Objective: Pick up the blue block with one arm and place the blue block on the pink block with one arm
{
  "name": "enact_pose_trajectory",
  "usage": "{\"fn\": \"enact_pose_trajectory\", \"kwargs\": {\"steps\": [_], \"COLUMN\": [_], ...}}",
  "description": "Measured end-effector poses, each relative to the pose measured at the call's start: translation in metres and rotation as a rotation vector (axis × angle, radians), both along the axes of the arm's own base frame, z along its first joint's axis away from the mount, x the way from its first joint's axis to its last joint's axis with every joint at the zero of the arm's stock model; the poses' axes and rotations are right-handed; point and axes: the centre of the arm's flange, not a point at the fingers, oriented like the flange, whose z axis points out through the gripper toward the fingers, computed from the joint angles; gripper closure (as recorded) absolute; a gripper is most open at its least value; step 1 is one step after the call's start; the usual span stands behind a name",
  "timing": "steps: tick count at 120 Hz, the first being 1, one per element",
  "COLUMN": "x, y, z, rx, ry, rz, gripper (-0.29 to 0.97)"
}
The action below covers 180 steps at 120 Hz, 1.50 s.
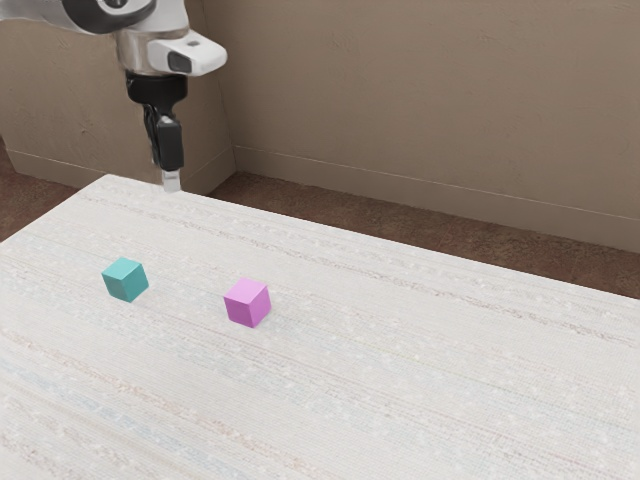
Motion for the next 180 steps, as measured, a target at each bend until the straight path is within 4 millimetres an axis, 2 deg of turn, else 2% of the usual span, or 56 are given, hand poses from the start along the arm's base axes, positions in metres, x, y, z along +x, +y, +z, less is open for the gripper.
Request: {"fn": "enact_pose_trajectory", "kwargs": {"steps": [17, 24, 29, 34, 40, 44, 50, 56, 60, 64, 71, 77, 84, 91, 108, 117, 133, 146, 169, 180], "x": [0.008, 0.010, 0.005, -0.011, -0.035, -0.045, -0.051, -0.054, -0.057, -0.062, -0.072, -0.075, -0.061, -0.037, -0.002, 0.017, 0.026, 0.048, 0.070, 0.082], "y": [-0.015, -0.014, -0.008, 0.013, 0.064, 0.086, 0.102, 0.106, 0.120, 0.136, 0.165, 0.187, 0.203, 0.215, 0.231, 0.249, 0.286, 0.301, 0.327, 0.333], "z": [0.003, 0.001, -0.009, -0.023, -0.044, -0.055, -0.067, -0.073, -0.084, -0.100, -0.139, -0.157, -0.179, -0.201, -0.238, -0.250, -0.275, -0.285, -0.311, -0.318], "rx": [-0.012, -0.015, -0.016, -0.018, -0.022, -0.027, -0.034, -0.039, -0.050, -0.065, -0.101, -0.113, -0.120, -0.121, -0.119, -0.106, -0.103, -0.093, -0.107, -0.102], "ry": [-0.058, -0.066, -0.049, -0.031, -0.018, -0.023, -0.030, -0.042, -0.036, -0.030, -0.027, -0.044, -0.047, -0.043, -0.058, -0.069, -0.068, -0.086, -0.110, -0.115], "rz": [-0.107, -0.137, -0.158, -0.162, -0.124, -0.133, -0.178, -0.248, -0.270, -0.288, -0.332, -0.374, -0.443, -0.519, -0.683, -0.742, -0.802, -0.862, -0.915, -0.951], "gripper": [0.00, 0.00, 0.00, 0.00, 0.00, 0.00, 0.00, 0.00, 0.00, 0.00, 0.00, 0.00, 0.00, 0.00, 0.00, 0.00, 0.00, 0.00, 0.00, 0.00]}}
